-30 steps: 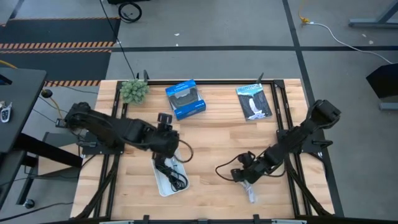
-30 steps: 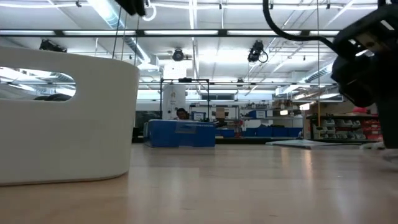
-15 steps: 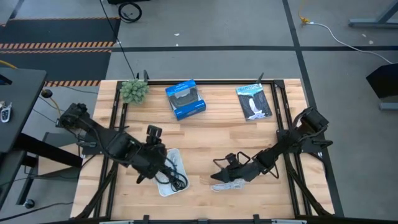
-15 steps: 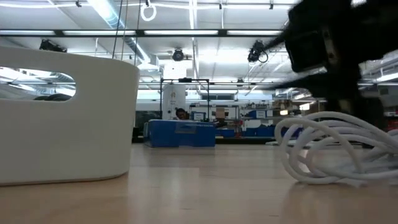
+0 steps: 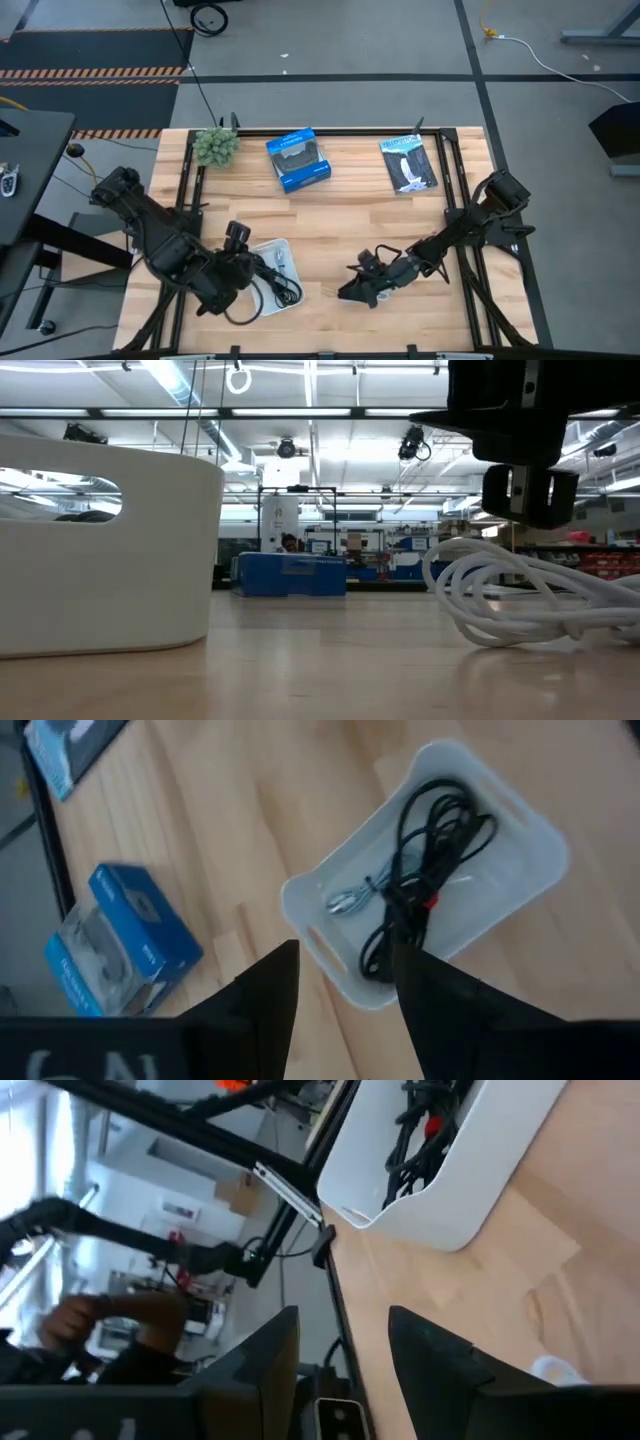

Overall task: Pick and place USB-C Cables
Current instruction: Put the white charger cable into the bin

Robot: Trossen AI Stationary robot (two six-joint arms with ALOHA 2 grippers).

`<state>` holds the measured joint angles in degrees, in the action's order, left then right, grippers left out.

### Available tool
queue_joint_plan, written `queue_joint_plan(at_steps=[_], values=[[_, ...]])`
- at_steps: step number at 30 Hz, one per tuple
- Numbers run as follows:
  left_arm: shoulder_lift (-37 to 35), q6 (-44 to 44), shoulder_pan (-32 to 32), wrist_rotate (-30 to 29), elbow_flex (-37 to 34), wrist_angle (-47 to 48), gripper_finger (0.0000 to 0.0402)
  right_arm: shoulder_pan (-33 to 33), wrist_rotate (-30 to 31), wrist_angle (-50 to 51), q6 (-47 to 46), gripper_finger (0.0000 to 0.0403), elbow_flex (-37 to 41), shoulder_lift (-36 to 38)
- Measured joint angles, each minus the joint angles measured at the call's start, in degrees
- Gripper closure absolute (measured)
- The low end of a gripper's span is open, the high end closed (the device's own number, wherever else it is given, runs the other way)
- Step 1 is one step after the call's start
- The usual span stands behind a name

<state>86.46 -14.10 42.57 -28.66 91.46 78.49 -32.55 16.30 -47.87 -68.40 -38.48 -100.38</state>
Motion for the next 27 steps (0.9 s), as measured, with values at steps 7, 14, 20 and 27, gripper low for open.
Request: queue_joint_plan(at_steps=[7,14,20,27], values=[[0.00,7.35,0.78,-4.10,0.00,-7.44,0.0230,3.90,1.63,0.90,16.03,0.0241,0.00,0.00],[0.02,17.11,-1.19,-4.42,-3.50,-22.72,0.0230,9.23,3.78,-1.14,28.35,0.0241,0.00,0.04],[-0.20,22.83,-4.10,-4.00,-13.26,-35.41,0.0230,12.30,-0.16,-2.51,33.79,0.0241,0.00,0.04],[-0.20,23.34,-7.52,3.37,-21.80,-51.02,0.0230,13.89,-9.82,6.27,32.12,0.0241,0.00,1.98]])
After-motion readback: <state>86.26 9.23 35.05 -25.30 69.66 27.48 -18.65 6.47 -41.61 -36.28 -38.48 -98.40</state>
